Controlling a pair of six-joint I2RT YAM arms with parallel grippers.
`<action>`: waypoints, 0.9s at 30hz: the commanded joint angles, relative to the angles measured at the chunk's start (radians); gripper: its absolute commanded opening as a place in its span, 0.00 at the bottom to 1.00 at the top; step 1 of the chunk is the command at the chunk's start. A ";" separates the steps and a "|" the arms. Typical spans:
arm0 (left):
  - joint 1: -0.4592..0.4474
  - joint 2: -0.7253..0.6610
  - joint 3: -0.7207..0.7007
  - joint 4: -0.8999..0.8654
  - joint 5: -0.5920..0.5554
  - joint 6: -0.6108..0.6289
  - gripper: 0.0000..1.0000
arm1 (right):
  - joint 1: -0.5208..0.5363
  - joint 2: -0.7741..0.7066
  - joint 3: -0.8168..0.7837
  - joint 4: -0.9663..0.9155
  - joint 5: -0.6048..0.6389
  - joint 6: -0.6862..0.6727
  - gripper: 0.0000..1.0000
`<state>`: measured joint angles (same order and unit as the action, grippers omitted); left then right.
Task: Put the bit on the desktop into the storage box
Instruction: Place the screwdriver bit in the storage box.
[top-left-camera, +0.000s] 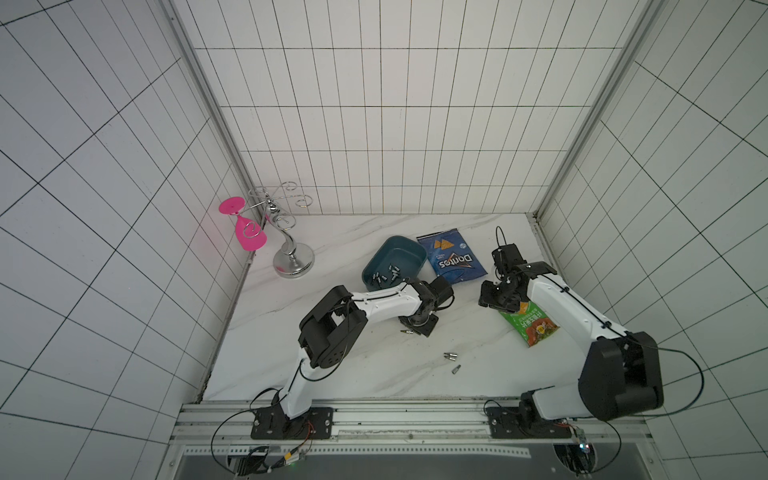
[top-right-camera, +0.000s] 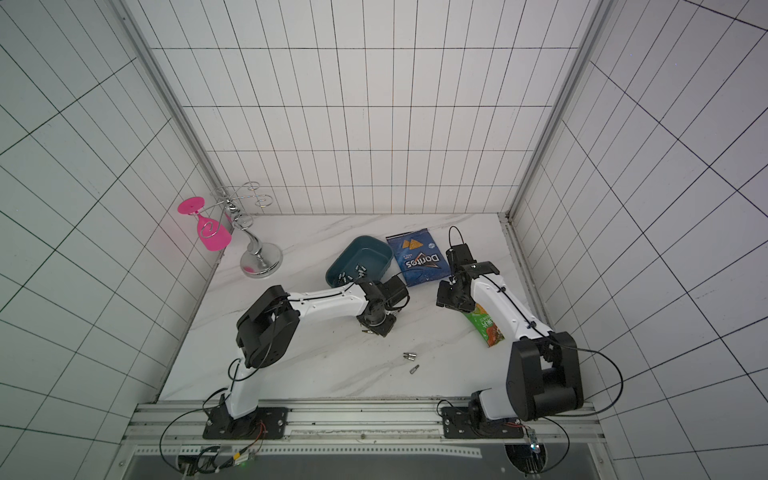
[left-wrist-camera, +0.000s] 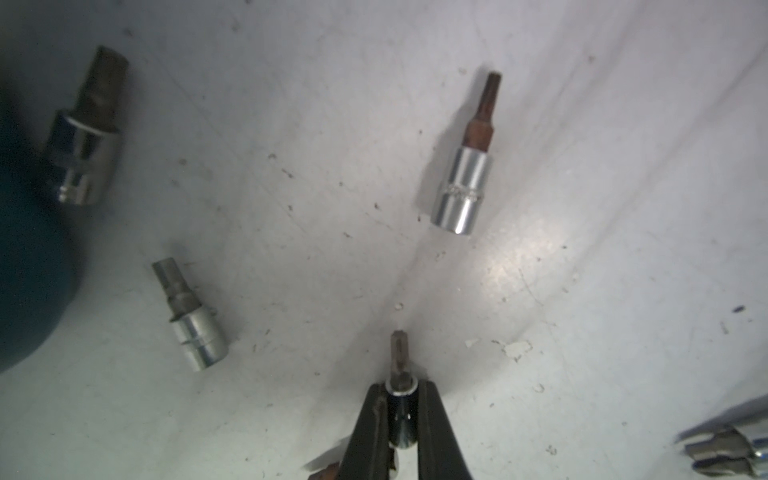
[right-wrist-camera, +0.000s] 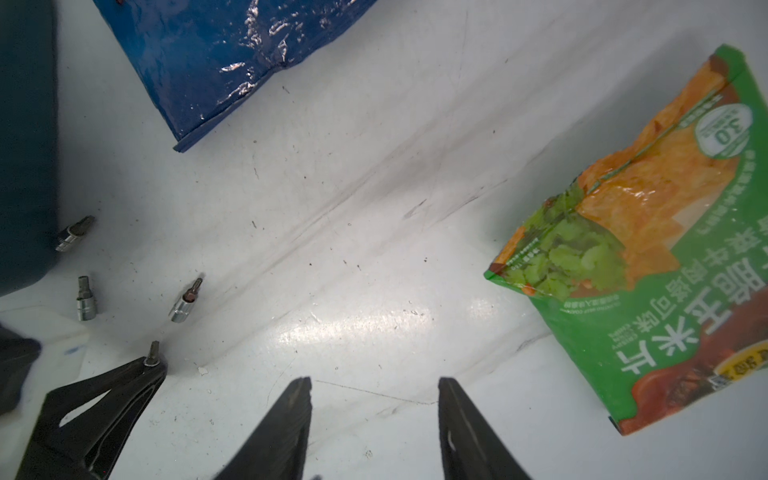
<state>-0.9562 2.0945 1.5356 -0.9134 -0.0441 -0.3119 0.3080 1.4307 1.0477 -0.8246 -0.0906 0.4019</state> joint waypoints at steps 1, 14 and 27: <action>-0.006 0.027 0.019 0.001 0.007 0.002 0.00 | 0.018 -0.001 -0.028 0.014 -0.012 0.012 0.52; 0.031 -0.118 0.214 -0.184 -0.055 0.009 0.00 | 0.035 -0.087 -0.133 0.086 -0.041 0.031 0.53; 0.236 -0.015 0.473 -0.234 -0.147 0.077 0.00 | 0.101 -0.027 -0.065 0.062 -0.078 -0.059 0.54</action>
<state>-0.7330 2.0140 1.9850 -1.1484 -0.1551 -0.2649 0.3763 1.3823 0.9470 -0.7502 -0.1623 0.3752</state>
